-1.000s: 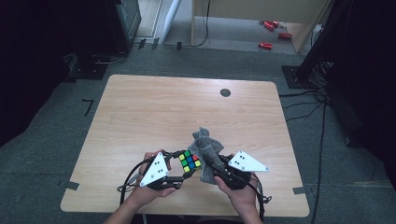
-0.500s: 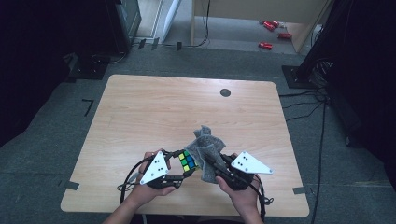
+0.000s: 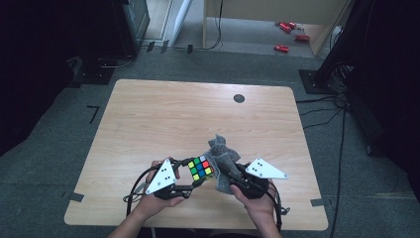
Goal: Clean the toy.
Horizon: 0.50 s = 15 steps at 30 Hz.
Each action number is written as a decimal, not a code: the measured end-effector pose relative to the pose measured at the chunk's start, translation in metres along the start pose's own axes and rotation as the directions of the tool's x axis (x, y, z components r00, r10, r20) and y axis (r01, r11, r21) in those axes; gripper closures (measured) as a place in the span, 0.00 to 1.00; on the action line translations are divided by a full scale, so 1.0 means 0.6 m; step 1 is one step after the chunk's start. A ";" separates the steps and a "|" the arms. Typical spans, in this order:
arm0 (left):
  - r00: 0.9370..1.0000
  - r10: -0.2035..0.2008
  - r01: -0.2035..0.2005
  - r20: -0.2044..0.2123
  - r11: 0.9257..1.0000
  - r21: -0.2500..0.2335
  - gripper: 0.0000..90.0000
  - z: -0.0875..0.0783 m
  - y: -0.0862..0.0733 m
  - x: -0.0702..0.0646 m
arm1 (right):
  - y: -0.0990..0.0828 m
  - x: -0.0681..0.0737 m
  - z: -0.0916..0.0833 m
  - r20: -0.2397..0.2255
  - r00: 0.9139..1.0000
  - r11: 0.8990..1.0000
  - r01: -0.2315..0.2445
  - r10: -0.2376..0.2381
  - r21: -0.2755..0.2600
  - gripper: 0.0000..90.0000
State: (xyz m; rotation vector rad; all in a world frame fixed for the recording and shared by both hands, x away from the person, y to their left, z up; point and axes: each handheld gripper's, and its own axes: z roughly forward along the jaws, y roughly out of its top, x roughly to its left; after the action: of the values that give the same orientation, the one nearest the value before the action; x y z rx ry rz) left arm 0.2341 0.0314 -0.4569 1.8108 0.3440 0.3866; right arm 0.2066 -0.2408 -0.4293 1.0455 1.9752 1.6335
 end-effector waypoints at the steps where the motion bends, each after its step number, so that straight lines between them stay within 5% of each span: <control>1: 1.000 0.000 0.000 0.004 1.000 0.000 0.38 0.001 0.000 -0.001 | 0.004 0.006 -0.004 -0.011 1.000 1.000 0.008 -0.008 -0.021 0.80; 5: 1.000 0.017 -0.017 0.010 1.000 -0.001 0.38 0.002 0.004 -0.009 | 0.008 0.023 -0.001 -0.044 0.998 0.999 0.044 -0.046 -0.031 0.80; 8: 1.000 0.007 -0.007 0.011 1.000 -0.013 0.38 -0.002 0.004 -0.006 | 0.000 0.014 0.004 -0.054 0.999 1.000 -0.001 0.000 -0.022 0.80; 15: 1.000 -0.025 0.025 0.003 0.999 -0.039 0.38 -0.008 0.007 0.004 | -0.018 -0.007 0.018 0.007 1.000 0.996 -0.019 0.018 0.088 0.80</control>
State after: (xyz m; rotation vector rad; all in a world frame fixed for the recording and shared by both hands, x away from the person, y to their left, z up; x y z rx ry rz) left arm 0.2345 0.0358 -0.4517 1.7673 0.3550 0.3706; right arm 0.2136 -0.2371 -0.4428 1.1024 2.0559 1.5640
